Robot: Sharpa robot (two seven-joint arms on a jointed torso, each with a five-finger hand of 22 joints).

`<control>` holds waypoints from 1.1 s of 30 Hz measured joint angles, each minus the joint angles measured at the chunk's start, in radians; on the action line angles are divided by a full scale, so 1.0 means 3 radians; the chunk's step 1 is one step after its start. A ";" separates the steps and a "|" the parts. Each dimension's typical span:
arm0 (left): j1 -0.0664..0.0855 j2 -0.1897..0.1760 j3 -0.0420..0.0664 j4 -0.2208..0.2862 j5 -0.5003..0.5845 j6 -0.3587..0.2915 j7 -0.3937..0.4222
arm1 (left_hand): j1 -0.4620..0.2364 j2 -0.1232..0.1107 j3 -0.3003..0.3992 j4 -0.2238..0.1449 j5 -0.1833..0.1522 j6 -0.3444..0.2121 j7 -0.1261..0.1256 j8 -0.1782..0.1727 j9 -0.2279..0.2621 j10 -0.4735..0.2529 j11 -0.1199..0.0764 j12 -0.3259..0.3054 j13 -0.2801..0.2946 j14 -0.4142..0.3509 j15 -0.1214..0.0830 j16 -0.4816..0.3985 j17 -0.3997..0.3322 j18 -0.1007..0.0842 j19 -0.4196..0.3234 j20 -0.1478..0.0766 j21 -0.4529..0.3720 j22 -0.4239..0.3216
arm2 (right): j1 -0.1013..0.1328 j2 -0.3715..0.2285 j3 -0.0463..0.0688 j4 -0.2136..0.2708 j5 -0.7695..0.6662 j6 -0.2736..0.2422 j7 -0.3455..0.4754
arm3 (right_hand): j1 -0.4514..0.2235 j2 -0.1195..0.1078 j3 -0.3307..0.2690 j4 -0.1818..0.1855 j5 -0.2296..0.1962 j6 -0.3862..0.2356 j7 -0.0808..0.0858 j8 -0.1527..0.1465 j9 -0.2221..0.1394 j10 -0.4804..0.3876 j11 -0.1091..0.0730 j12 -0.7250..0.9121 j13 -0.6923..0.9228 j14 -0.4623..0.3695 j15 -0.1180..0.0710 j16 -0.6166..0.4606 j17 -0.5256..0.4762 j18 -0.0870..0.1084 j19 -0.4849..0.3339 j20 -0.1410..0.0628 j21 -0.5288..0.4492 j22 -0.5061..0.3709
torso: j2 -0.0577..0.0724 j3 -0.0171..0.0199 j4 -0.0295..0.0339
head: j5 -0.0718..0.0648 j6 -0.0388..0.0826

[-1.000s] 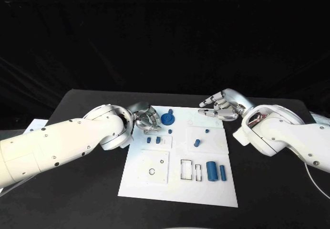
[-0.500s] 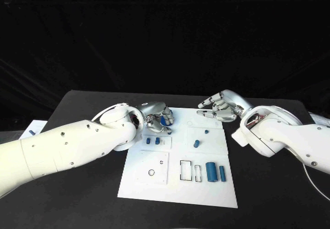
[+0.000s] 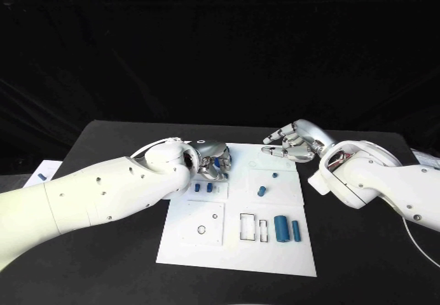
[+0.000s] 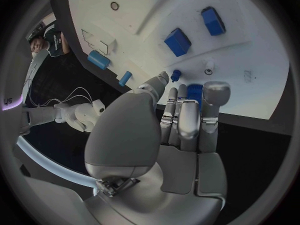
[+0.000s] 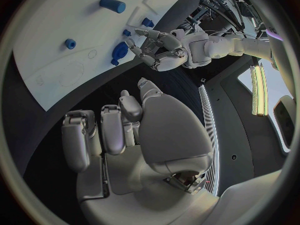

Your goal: Assemble the parts on the task board

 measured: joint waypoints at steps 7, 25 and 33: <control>-0.0003 0.0052 0.0000 -0.0061 -0.0063 0.0066 -0.0038 | -0.0001 -0.0001 0.0098 -0.0006 0.0000 0.0049 -0.0011 -0.0043 -0.0072 0.0132 -0.0024 -0.0051 -0.0087 0.0048 -0.0010 0.0170 0.0131 -0.0074 0.0110 -0.0026 0.0444 0.0317 | -0.0001 0.0002 0.0000 0.0000 0.0001 0.0000 0.0002 | 0.0000 0.0000 0.0000 0.0000 0.0000 0.0000 0.0000 0.0000 0.0000 0.0000 0.0000 0.0000 0.0000 0.0000 0.0000 0.0000 0.0000 0.0000 0.0000 0.0000 0.0000 0.0000 | -0.0002 0.0001 0.0003 | -0.0007 -0.0007; -0.0037 0.0155 0.0003 -0.0169 -0.0107 0.0093 -0.0052 | -0.0001 -0.0001 0.0232 -0.0044 0.0000 0.0157 -0.0022 -0.0069 -0.0123 0.0296 -0.0054 -0.0128 -0.0146 0.0059 -0.0022 0.0246 0.0166 -0.0114 0.0174 -0.0044 0.0831 0.0492 | -0.0002 0.0009 0.0000 0.0000 0.0002 0.0002 0.0006 | 0.0014 0.0014 0.0000 0.0000 0.0000 0.0000 0.0000 0.0000 0.0000 0.0000 0.0000 0.0000 0.0000 0.0000 0.0000 0.0000 -0.0001 0.0000 0.0000 0.0000 0.0000 -0.0001 | -0.0003 0.0002 0.0002 | -0.0013 -0.0009; -0.0037 0.0181 0.0011 -0.0190 -0.0124 0.0120 -0.0079 | 0.0045 0.0045 0.0326 -0.0116 0.0000 0.0228 -0.0024 -0.0069 -0.0133 0.0391 -0.0069 -0.0147 -0.0156 0.0058 -0.0046 0.0278 0.0158 -0.0114 0.0186 -0.0056 0.0935 0.0492 | -0.0002 0.0009 0.0000 0.0001 0.0003 0.0003 0.0007 | 0.0014 0.0014 0.0000 0.0000 0.0000 0.0000 0.0000 0.0000 0.0000 0.0000 0.0000 0.0000 0.0000 0.0000 0.0000 0.0000 -0.0001 0.0000 0.0000 0.0000 0.0000 -0.0001 | -0.0004 0.0001 0.0004 | -0.0017 -0.0017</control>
